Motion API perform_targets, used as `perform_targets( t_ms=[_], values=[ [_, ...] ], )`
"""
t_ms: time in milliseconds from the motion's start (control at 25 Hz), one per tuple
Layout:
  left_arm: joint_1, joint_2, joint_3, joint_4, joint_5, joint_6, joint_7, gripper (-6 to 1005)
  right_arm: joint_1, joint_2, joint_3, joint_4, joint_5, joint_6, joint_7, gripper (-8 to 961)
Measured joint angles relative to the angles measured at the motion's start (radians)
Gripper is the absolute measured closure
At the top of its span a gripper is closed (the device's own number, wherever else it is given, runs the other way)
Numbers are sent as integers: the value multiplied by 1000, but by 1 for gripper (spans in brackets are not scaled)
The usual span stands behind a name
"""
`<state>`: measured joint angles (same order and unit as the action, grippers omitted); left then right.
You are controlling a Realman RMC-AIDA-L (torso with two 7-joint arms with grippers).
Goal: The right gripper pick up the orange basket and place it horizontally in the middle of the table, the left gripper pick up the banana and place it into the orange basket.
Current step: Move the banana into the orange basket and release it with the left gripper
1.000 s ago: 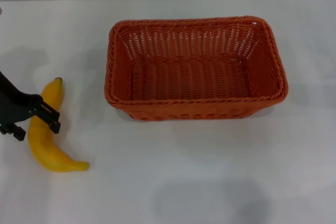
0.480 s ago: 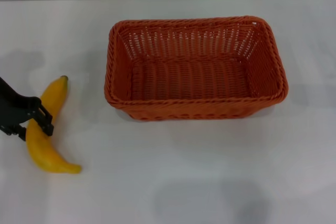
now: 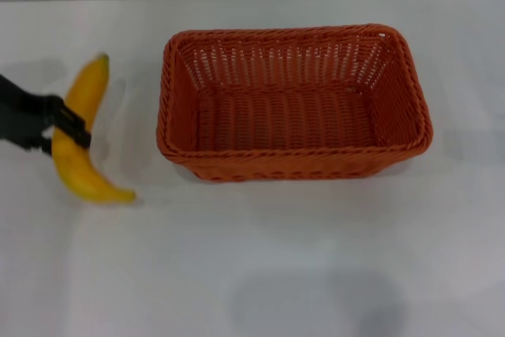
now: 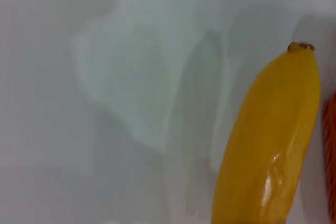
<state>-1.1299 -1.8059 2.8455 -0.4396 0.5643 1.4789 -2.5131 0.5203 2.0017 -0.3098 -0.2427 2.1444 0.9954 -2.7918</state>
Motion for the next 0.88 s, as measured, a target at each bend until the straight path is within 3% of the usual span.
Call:
perform_targets(
  t_ms=[320, 560, 680, 880],
  values=[
    [6, 41, 1, -131, -133, 69, 222, 479, -8, 3, 0, -20, 0, -2, 0, 96],
    [-22, 52, 2, -230, -320, 151, 442, 474, -10, 5, 33, -27, 0, -3, 0, 96],
    [-56, 59, 3, -266, -412, 206, 586, 471, -13, 5, 41, -27, 0, -3, 0, 96],
    [-170, 56, 3, -269, -400, 238, 818, 467, -17, 4, 41, -31, 0, -3, 0, 96]
  ],
)
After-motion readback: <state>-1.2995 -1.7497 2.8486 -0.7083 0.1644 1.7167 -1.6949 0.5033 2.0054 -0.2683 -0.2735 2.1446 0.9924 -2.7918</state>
